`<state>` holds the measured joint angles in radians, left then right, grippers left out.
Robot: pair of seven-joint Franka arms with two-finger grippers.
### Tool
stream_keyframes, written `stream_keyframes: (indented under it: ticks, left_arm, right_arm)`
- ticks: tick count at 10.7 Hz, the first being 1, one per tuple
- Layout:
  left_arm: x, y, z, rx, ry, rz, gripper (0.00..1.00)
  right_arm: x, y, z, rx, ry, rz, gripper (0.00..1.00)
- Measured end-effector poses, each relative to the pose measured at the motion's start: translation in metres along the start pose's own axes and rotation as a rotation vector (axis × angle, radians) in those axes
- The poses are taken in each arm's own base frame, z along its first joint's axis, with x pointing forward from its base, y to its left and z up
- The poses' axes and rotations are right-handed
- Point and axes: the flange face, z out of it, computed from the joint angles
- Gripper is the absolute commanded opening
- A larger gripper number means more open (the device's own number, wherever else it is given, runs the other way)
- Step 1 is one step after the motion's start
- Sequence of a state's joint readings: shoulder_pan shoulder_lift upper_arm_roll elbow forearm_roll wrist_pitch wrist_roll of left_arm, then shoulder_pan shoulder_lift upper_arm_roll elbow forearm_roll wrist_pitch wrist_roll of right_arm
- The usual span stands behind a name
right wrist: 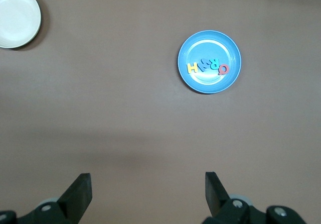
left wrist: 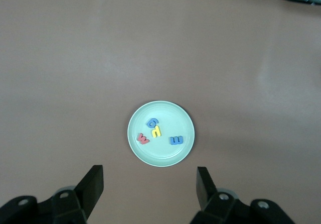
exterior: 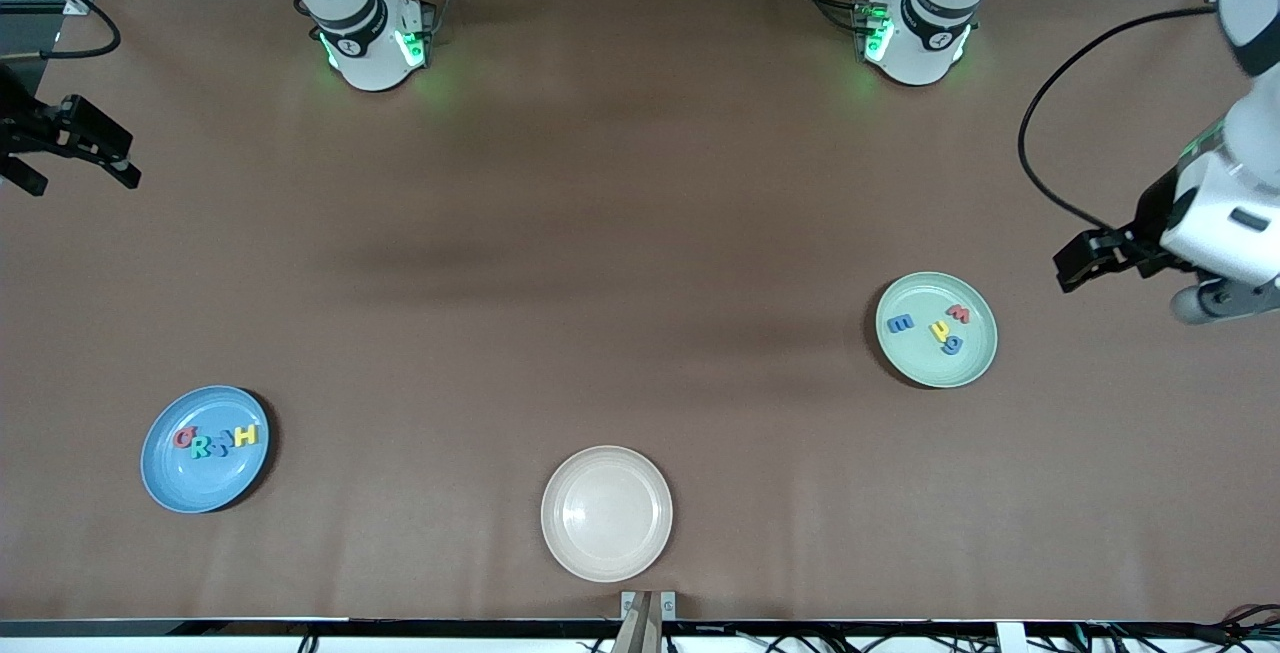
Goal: Sort uppercase to blue plate, lowercase to green plate
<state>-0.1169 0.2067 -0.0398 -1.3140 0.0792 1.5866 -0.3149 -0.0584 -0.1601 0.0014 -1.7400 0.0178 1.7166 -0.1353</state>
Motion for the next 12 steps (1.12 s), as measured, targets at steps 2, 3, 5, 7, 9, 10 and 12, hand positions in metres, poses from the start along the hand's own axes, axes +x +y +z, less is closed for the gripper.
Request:
stream_keyframes:
  ticks: [2, 3, 5, 7, 9, 10, 12]
  left_arm:
    - [-0.007, -0.011, -0.017, -0.002, 0.018, 0.023, 0.88]
    - [-0.010, -0.016, -0.020, 0.001, 0.013, 0.042, 0.93]
    - [-0.013, -0.029, -0.023, 0.007, 0.003, 0.067, 0.97]
    - [-0.012, -0.042, -0.026, 0.009, 0.000, 0.066, 1.00]
    - [-0.013, -0.043, -0.026, 0.010, -0.004, 0.070, 1.00]
    - [-0.014, -0.042, -0.025, 0.010, -0.006, 0.074, 1.00]
    - [-0.014, -0.042, -0.024, 0.011, -0.010, 0.076, 1.00]
  right_arm:
    - [0.000, 0.000, 0.000, 0.000, -0.001, 0.000, 1.00]
    - [0.000, 0.000, 0.000, 0.000, -0.001, 0.000, 1.00]
    - [0.000, 0.000, 0.000, 0.000, -0.001, 0.000, 1.00]
    - [0.000, 0.000, 0.000, 0.000, -0.001, 0.000, 1.00]
    - [0.000, 0.000, 0.000, 0.000, -0.001, 0.000, 1.00]
    - [0.000, 0.000, 0.000, 0.000, -0.001, 0.000, 1.00]
    - [0.000, 0.000, 0.000, 0.000, -0.001, 0.000, 1.00]
